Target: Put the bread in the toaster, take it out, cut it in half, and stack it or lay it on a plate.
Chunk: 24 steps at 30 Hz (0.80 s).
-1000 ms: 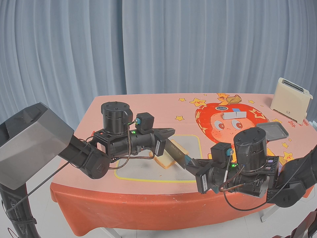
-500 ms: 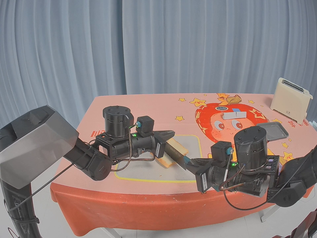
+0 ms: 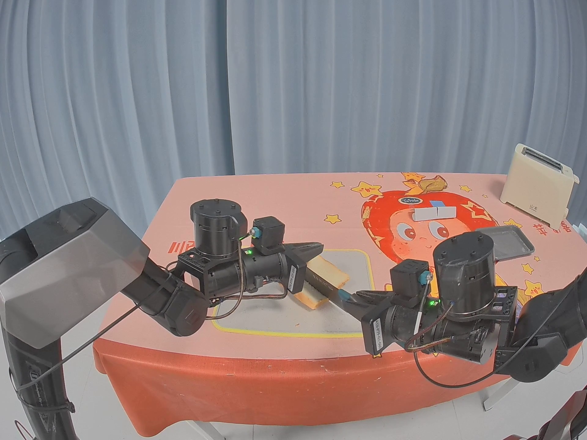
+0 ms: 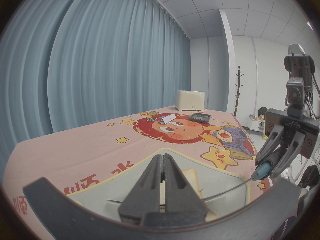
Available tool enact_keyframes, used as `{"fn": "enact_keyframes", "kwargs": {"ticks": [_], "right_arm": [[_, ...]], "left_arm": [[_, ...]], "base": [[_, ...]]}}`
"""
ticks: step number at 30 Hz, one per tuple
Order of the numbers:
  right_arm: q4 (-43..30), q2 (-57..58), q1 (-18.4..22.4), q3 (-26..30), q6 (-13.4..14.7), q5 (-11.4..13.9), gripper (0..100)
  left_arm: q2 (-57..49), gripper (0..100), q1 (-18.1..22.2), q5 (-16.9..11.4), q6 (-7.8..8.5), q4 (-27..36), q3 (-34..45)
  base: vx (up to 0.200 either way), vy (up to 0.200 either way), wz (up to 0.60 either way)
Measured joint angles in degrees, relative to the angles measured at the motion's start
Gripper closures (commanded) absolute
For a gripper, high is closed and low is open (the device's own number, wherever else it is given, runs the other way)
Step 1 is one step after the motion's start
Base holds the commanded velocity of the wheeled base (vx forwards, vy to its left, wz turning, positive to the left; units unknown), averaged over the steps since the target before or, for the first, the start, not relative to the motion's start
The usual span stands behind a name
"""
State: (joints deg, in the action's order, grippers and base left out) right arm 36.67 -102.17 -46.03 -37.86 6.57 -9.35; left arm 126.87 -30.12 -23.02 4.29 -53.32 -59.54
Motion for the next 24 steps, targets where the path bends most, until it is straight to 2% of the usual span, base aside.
{"fn": "enact_keyframes", "kwargs": {"ticks": [10, 15, 24], "right_arm": [[0.0, 0.0, 0.1, 0.2, 0.2, -0.2, 100], [0.1, 0.1, 0.6, 0.0, 0.3, -0.1, 100], [0.0, 0.2, 0.9, -0.5, 1.3, -0.2, 100]], "left_arm": [[0.3, 100, 0.1, 0.0, -0.06, 0.1, -1.0], [0.0, 100, 0.1, 0.0, -1.06, 0.5, -2.8], [-3.2, 100, 1.7, 0.0, -1.5, 0.1, -3.0]], "base": [[0.0, 0.0, 0.0], [0.0, 0.0, 0.0], [0.0, 0.0, 0.0]]}}
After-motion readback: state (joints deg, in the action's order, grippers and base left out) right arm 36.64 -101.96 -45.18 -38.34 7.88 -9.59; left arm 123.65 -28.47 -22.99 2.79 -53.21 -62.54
